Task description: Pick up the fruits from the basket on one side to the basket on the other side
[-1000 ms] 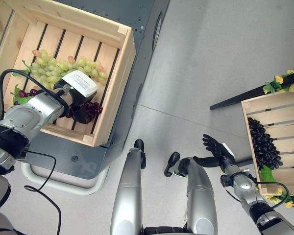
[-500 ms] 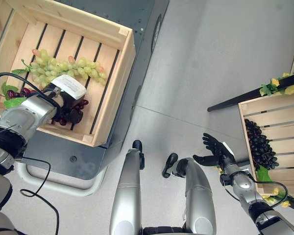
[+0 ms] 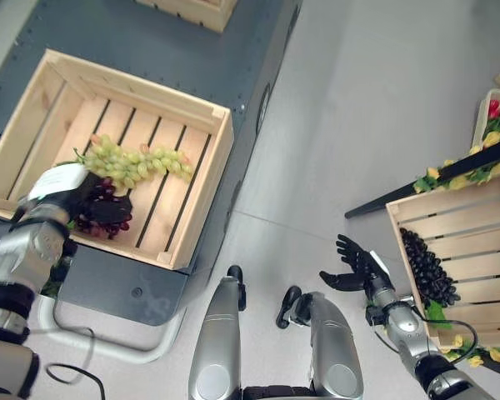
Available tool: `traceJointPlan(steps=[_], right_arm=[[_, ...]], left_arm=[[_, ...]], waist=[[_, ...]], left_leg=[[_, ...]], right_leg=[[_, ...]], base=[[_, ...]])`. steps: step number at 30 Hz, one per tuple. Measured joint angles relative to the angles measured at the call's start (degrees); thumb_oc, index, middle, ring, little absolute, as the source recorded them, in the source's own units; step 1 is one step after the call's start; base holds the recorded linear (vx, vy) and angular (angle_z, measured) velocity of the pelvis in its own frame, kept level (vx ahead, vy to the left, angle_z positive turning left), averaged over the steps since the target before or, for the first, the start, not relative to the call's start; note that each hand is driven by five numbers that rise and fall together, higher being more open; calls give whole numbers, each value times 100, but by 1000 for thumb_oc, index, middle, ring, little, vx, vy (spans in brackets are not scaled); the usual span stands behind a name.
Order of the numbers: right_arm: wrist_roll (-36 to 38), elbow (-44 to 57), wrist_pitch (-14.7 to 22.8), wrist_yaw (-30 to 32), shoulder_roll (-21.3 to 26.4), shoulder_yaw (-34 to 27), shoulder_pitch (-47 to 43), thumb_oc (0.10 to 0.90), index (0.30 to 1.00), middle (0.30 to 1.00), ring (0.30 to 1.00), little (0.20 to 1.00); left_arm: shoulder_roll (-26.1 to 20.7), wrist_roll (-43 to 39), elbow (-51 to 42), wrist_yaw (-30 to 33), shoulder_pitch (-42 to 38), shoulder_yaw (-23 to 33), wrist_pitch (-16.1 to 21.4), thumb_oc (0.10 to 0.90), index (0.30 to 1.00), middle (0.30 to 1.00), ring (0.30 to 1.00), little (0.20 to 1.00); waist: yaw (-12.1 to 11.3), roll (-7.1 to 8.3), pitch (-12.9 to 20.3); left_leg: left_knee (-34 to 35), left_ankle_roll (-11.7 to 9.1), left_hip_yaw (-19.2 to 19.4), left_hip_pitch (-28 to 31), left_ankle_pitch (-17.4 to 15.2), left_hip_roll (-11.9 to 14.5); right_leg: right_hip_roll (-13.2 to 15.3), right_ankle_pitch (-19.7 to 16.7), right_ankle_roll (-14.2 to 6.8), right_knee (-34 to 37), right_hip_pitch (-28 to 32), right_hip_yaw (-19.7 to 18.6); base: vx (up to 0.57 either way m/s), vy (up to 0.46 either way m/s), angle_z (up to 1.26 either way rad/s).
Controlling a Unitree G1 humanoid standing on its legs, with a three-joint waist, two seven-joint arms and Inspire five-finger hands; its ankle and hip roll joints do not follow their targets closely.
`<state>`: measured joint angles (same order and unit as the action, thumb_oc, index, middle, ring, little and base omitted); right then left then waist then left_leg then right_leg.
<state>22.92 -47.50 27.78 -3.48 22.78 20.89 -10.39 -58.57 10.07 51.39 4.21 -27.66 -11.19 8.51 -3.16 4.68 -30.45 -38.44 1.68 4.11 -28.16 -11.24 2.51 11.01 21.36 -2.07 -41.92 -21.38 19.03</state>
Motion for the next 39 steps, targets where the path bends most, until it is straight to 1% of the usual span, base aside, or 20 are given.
traceJointPlan(steps=[2, 3, 4, 5, 6, 7, 8, 10, 11, 15, 16, 19, 21, 22, 24, 26, 29, 33, 36, 39], right_arm=[[-10, 97, -21, 112, -109, 1, 90, 800, 900, 900, 900, 900], [-25, 119, -42, 155, -147, 1, 129, 800, 900, 900, 900, 900], [-40, 119, -95, 213, -199, 0, 143, 800, 900, 900, 900, 900], [-50, 125, -138, 254, -245, -1, 155, 800, 900, 900, 900, 900], [-53, 125, -142, 274, -264, -3, 160, 800, 900, 900, 900, 900], [-58, 138, -149, 314, -286, -2, 163, 800, 900, 900, 900, 900], [-60, 148, -157, 334, -291, -3, 161, 800, 900, 900, 900, 900], [-118, 162, -218, 381, -325, -8, 186, 800, 900, 900, 900, 900], [-257, 173, -246, 408, -326, -8, 209, 800, 900, 900, 900, 900], [-287, 295, -258, 478, -336, -17, 334, 800, 900, 900, 900, 900], [-288, 295, -281, 480, -342, -17, 345, 800, 900, 900, 900, 900], [-301, 296, -317, 498, -356, -18, 378, 800, 900, 900, 900, 900], [-316, 296, -347, 585, -418, -22, 401, 800, 900, 900, 900, 900], [-356, 296, -367, 604, -440, -26, 402, 800, 900, 900, 900, 900], [-472, 298, -385, 650, -507, -36, 490, 800, 900, 900, 900, 900], [-472, 307, -401, 658, -529, -38, 569, 800, 900, 900, 900, 900], [-472, 318, -442, 658, -539, -37, 733, 800, 900, 900, 900, 900], [-477, 408, -468, 658, -543, -33, 832, 800, 900, 900, 900, 900], [-682, 712, -504, 720, -539, -31, 949, 800, 900, 900, 900, 900], [-679, 1117, -540, 717, -530, -9, 1006, 800, 900, 900, 900, 900]], left_arm=[[226, -862, 395, -9, 85, 500, 43, 400, 300, 300, 300, 300], [311, -1260, 496, -13, 117, 649, 48, 400, 300, 300, 300, 300], [459, -1704, 504, -12, 209, 939, 54, 400, 300, 300, 300, 300], [562, -2222, 504, -13, 287, 1066, 54, 400, 300, 300, 300, 300], [635, -2450, 492, -22, 332, 1169, 54, 400, 300, 300, 300, 300], [740, -2883, 494, -19, 372, 1271, 54, 400, 300, 300, 300, 300], [767, -3019, 494, -19, 384, 1278, 54, 400, 300, 300, 300, 300], [1059, -3588, 463, -13, 529, 1616, 77, 400, 300, 300, 300, 300], [1137, -3862, 463, -20, 594, 1659, 77, 400, 300, 300, 300, 300], [1415, -4889, 408, -39, 704, 1850, 78, 400, 300, 300, 300, 300], [1555, -5276, 382, -55, 716, 1969, 78, 400, 300, 300, 300, 300], [1765, -5799, 325, -82, 770, 2074, 77, 400, 300, 300, 300, 300], [1978, -6423, 303, -119, 789, 2159, 77, 400, 300, 300, 300, 300], [2035, -6585, 294, -123, 810, 2169, 77, 400, 300, 300, 300, 300], [2239, -7152, 182, -192, 983, 2172, 77, 400, 300, 300, 300, 300], [2380, -7455, 122, -241, 1015, 2175, 77, 400, 300, 300, 300, 300], [2567, -7798, -199, -300, 1154, 2173, 78, 400, 300, 300, 300, 300], [2582, -7821, -440, -311, 1172, 2173, 78, 400, 300, 300, 300, 300], [2585, -7813, -847, -358, 1227, 2170, 78, 400, 300, 300, 300, 300], [2594, -7762, -1194, -377, 1241, 2163, 77, 400, 300, 300, 300, 300]], waist=[[-69, 1, 1], [-112, 3, 2], [-121, 14, 8], [-128, 26, 15], [-123, 28, 17], [-120, 37, 24], [-115, 39, 25], [-112, 43, 29], [-111, 45, 34], [-107, 36, 76], [-106, 33, 107], [-106, 22, 234], [-107, 7, 263], [-103, -4, 311], [-95, -66, 546], [-94, -129, 651], [-79, -217, 970], [-77, -270, 1148], [-56, -319, 1403], [-64, -383, 1513]], left_leg=[[126, -13, 29, 192, 12, 6], [187, -13, 44, 287, 12, 15], [275, -9, 57, 409, 24, 14], [354, -6, 82, 539, 32, 14], [397, -2, 91, 605, 34, 11], [484, 11, 112, 691, 51, 4], [513, 14, 115, 712, 58, 3], [703, 29, 175, 939, 95, 0], [781, 32, 212, 1067, 96, 0], [971, 48, 253, 1317, 109, -22], [1060, 51, 259, 1397, 131, -40], [1179, 57, 273, 1478, 162, -61], [1373, 59, 297, 1761, 224, -87], [1437, 56, 297, 1801, 238, -87], [1694, 49, 315, 1972, 335, -95], [1898, 46, 314, 2154, 412, -113], [2354, 41, 290, 2398, 610, -172], [2720, 33, 260, 2675, 757, -188], [3230, 34, 250, 2869, 1010, -209], [3552, 36, 202, 2991, 1183, -237]], right_leg=[[-24, -33, -10, 140, 173, -4], [-43, -52, -18, 212, 271, -10], [-61, -80, -36, 322, 397, -13], [-66, -108, -50, 421, 515, -17], [-73, -122, -63, 473, 583, -20], [-80, -167, -81, 570, 655, -33], [-87, -186, -85, 610, 675, -33], [-124, -278, -121, 839, 876, -81], [-140, -309, -139, 937, 992, -104], [-163, -375, -184, 1180, 1247, -121], [-167, -405, -198, 1268, 1317, -121], [-169, -440, -212, 1382, 1385, -122], [-184, -495, -231, 1584, 1647, -124], [-198, -517, -237, 1650, 1689, -125], [-258, -650, -240, 1931, 1848, -140], [-292, -725, -246, 2149, 2014, -158], [-368, -891, -268, 2553, 2204, -290], [-433, -1059, -275, 2934, 2461, -311], [-506, -1301, -289, 3421, 2628, -308], [-553, -1470, -299, 3727, 2753, -304]], base=[[75, -9, -5], [65, -4, -7], [48, -2, -7], [28, -1, -5], [48, -1, -8], [52, 3, -5], [73, 3, -8], [64, 2, -13], [51, -1, -14], [35, -11, -5], [0, 0, 0], [40, -11, -1], [66, -21, -2], [61, -21, -4], [83, -35, -7], [64, -38, -1], [58, -42, -1], [54, -55, -6], [16, -76, 0], [-5, -54, 0]])
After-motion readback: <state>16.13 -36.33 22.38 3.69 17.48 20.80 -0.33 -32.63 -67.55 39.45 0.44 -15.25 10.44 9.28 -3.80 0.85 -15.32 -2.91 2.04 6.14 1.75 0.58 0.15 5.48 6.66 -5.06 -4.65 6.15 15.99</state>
